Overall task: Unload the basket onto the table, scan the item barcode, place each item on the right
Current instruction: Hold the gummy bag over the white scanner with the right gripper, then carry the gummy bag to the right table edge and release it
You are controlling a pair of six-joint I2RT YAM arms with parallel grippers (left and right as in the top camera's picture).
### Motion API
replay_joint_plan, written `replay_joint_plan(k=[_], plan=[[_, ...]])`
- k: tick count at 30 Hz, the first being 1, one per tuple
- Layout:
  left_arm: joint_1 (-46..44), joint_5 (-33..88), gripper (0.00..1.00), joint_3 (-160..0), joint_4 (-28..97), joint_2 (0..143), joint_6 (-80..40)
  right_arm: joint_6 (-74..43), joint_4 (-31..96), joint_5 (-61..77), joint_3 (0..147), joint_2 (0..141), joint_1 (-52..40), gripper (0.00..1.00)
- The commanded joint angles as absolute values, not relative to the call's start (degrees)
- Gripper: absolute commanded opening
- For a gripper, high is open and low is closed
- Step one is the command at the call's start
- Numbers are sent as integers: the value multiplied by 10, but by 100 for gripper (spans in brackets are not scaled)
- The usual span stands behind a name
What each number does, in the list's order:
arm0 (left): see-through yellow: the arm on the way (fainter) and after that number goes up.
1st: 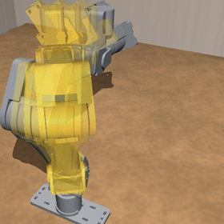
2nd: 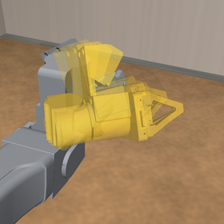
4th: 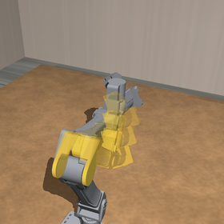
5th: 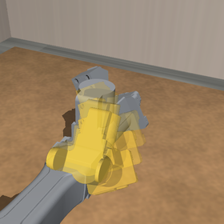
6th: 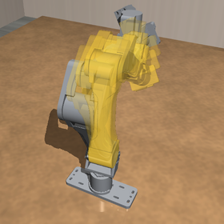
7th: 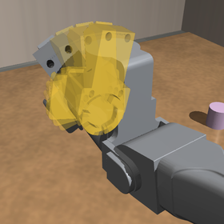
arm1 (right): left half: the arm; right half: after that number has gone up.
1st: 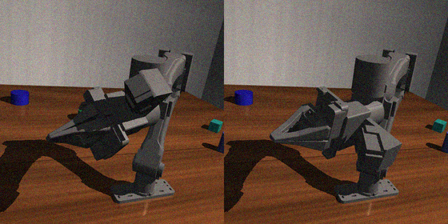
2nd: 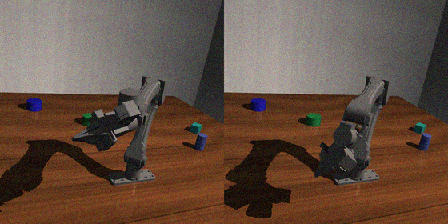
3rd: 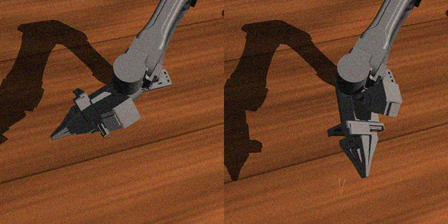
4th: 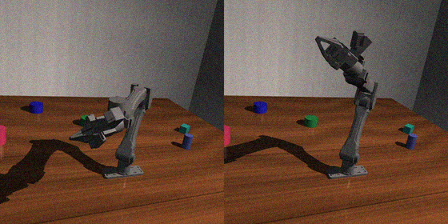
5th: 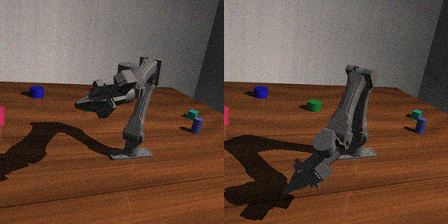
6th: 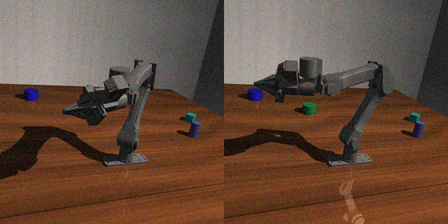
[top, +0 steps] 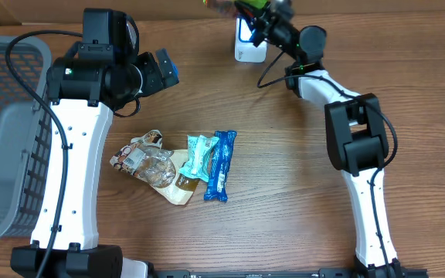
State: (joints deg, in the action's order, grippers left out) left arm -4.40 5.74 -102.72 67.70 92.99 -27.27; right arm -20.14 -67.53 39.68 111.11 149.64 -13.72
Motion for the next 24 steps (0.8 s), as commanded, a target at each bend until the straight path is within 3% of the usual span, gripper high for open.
replay_joint_plan(k=[1,9,18,22,24], plan=[[-45,54,100,-1029,675,935,-274,-340,-686,449,1130,1464,-91,4],[-45,53,100,-1029,675,935,-274,-388,-540,548,1129,1456,-20,4],[-45,54,100,-1029,675,935,-274,-480,-537,571,1129,1408,100,4],[-45,54,100,-1029,675,935,-274,-438,-399,571,1129,1369,159,4],[-45,54,100,-1029,675,935,-274,-385,-269,546,1129,1346,185,4]])
